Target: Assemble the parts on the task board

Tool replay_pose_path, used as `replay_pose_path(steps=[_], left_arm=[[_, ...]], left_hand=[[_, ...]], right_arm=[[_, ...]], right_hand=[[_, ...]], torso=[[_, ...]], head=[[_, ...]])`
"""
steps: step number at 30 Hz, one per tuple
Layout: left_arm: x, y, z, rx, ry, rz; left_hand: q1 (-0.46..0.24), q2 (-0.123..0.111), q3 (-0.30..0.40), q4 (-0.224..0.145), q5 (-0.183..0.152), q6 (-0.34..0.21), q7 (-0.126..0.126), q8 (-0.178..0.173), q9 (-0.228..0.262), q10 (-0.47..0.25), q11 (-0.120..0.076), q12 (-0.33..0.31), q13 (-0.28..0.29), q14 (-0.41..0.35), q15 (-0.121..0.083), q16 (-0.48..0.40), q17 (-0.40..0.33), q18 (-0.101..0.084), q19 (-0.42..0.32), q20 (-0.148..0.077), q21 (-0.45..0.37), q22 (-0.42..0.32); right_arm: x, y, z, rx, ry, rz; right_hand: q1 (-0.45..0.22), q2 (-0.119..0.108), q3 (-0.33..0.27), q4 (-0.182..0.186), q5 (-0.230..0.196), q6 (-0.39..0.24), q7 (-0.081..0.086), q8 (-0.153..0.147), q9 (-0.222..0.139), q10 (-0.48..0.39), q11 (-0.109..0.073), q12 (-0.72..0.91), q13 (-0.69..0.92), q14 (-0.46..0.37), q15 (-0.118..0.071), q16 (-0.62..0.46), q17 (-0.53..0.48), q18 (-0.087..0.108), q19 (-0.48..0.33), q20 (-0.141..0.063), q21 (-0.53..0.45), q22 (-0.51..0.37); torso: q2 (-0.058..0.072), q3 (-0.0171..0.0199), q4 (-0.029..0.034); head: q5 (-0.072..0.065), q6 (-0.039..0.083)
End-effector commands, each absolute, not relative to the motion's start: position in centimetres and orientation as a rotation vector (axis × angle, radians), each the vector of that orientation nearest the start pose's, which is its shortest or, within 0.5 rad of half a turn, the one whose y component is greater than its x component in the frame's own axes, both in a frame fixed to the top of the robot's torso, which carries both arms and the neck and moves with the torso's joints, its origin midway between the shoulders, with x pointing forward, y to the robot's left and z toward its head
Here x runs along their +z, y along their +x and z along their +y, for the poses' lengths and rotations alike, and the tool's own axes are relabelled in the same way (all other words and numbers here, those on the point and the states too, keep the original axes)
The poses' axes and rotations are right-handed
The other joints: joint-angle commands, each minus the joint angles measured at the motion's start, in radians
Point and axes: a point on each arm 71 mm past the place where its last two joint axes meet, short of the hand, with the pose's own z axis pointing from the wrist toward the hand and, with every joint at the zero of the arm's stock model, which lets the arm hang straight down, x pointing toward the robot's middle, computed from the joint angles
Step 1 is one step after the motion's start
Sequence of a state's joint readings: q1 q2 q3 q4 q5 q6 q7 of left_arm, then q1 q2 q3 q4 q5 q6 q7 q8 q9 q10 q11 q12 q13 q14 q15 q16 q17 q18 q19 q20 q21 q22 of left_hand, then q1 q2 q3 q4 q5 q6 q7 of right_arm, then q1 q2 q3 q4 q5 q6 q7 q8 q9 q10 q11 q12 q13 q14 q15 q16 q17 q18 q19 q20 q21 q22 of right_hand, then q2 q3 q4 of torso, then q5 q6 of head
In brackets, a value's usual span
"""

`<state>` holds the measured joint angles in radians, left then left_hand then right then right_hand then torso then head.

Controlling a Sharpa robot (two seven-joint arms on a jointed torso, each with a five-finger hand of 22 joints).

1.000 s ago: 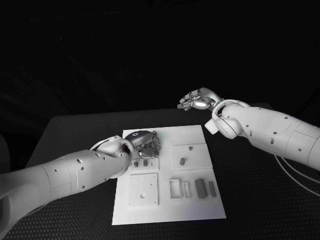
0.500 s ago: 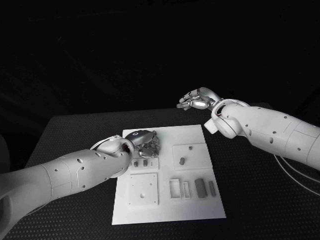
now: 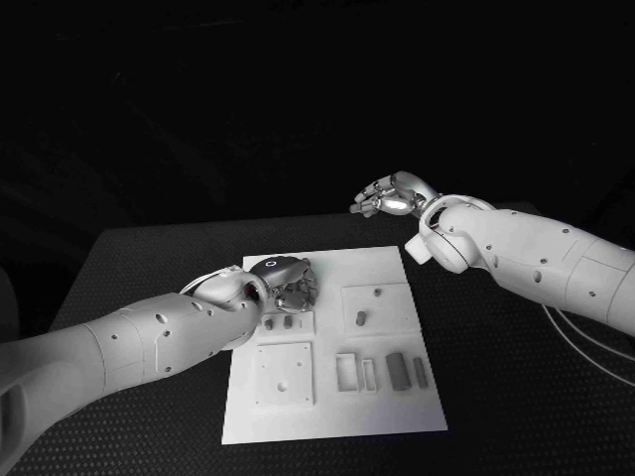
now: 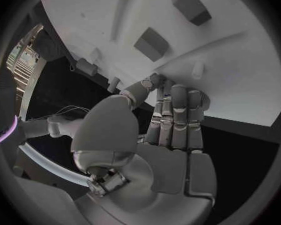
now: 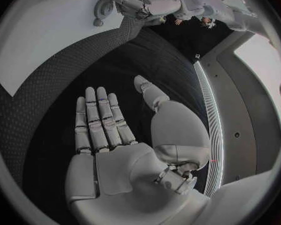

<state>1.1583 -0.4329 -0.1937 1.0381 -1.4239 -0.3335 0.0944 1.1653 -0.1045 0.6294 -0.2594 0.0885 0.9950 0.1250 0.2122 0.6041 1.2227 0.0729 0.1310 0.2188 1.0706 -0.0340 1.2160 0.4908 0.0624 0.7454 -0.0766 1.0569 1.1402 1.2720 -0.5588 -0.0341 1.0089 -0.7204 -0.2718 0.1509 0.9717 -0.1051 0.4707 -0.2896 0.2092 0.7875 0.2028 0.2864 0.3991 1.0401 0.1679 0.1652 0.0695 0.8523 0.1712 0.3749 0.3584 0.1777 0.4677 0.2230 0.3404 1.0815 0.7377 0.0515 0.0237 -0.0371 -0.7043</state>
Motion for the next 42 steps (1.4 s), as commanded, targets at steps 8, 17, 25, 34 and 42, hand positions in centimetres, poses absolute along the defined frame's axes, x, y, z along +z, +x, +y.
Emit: replay_pose_path(steps=[8, 17, 25, 34, 42], left_arm=[[-29.4, 51.3, 11.2, -0.631, 0.457, 1.847], [-29.5, 51.3, 11.3, -0.623, 0.460, 1.853], [-29.1, 51.3, 11.6, -0.639, 0.429, 1.812], [-28.9, 51.2, 11.9, -0.675, 0.368, 1.782], [-28.3, 51.3, 12.2, -0.699, 0.333, 1.733]], left_hand=[[0.007, 0.006, 0.003, -0.008, 0.010, 0.003, 0.002, 0.002, -0.004, 0.006, 0.004, -0.009, -0.004, 0.003, 0.000, 0.006, 0.002, 0.009, 0.007, -0.053, 0.003, 0.002], [0.010, 0.012, 0.005, -0.008, 0.019, 0.008, 0.002, 0.005, -0.006, 0.016, 0.003, -0.009, -0.004, 0.010, -0.002, 0.008, 0.002, 0.009, 0.012, -0.054, 0.002, 0.001], [0.009, 0.022, 0.006, -0.008, 0.030, 0.031, -0.007, 0.018, -0.007, 0.043, -0.007, -0.005, -0.001, 0.026, -0.011, 0.012, 0.003, 0.009, 0.022, -0.058, 0.000, 0.000], [0.010, 0.051, 0.015, -0.001, 0.020, 0.058, -0.018, 0.033, -0.003, 0.070, -0.018, 0.004, 0.004, 0.042, -0.022, 0.009, -0.001, 0.011, 0.035, -0.063, 0.000, -0.002], [0.010, 0.048, 0.025, -0.003, 0.016, 0.062, -0.020, 0.035, -0.005, 0.077, -0.021, -0.002, 0.002, 0.052, -0.024, 0.001, -0.005, 0.010, 0.042, -0.068, -0.005, -0.006]], right_arm=[[-17.0, 58.3, -20.6, 0.991, 0.472, 1.610], [-17.0, 58.3, -20.6, 0.991, 0.471, 1.610], [-17.0, 58.3, -20.7, 0.990, 0.472, 1.609], [-17.0, 58.3, -20.7, 0.989, 0.472, 1.607], [-17.0, 58.3, -20.8, 0.988, 0.473, 1.606]], right_hand=[[0.003, 0.007, -0.004, 0.001, -0.003, -0.007, 0.010, 0.003, -0.002, 0.005, 0.000, -0.007, -0.001, -0.003, -0.001, -0.006, -0.001, -0.016, 0.004, -0.005, -0.005, 0.002], [0.003, 0.008, -0.004, 0.001, -0.003, -0.007, 0.010, 0.003, -0.002, 0.006, 0.000, -0.007, -0.001, -0.003, -0.001, -0.006, -0.001, -0.016, 0.004, -0.006, -0.006, 0.002], [0.003, 0.008, -0.004, 0.001, -0.002, -0.007, 0.010, 0.003, -0.002, 0.006, 0.000, -0.007, -0.001, -0.003, -0.001, -0.006, -0.001, -0.016, 0.004, -0.006, -0.006, 0.002], [0.003, 0.008, -0.004, 0.001, -0.002, -0.007, 0.010, 0.003, -0.002, 0.006, 0.000, -0.008, -0.001, -0.002, -0.001, -0.006, -0.001, -0.016, 0.005, -0.006, -0.006, 0.003], [0.004, 0.008, -0.004, 0.001, -0.002, -0.007, 0.009, 0.004, -0.002, 0.007, -0.001, -0.008, -0.001, -0.002, -0.002, -0.006, -0.001, -0.016, 0.005, -0.006, -0.007, 0.003]], torso=[[0.000, 0.0000, 0.0002], [0.001, 0.0002, 0.0000], [0.000, 0.0002, 0.0003], [0.000, 0.0001, -0.0001], [0.000, -0.0002, 0.0000]], head=[[-0.003, -0.003], [-0.002, -0.004], [-0.001, -0.003], [0.001, -0.002], [0.002, 0.003]])
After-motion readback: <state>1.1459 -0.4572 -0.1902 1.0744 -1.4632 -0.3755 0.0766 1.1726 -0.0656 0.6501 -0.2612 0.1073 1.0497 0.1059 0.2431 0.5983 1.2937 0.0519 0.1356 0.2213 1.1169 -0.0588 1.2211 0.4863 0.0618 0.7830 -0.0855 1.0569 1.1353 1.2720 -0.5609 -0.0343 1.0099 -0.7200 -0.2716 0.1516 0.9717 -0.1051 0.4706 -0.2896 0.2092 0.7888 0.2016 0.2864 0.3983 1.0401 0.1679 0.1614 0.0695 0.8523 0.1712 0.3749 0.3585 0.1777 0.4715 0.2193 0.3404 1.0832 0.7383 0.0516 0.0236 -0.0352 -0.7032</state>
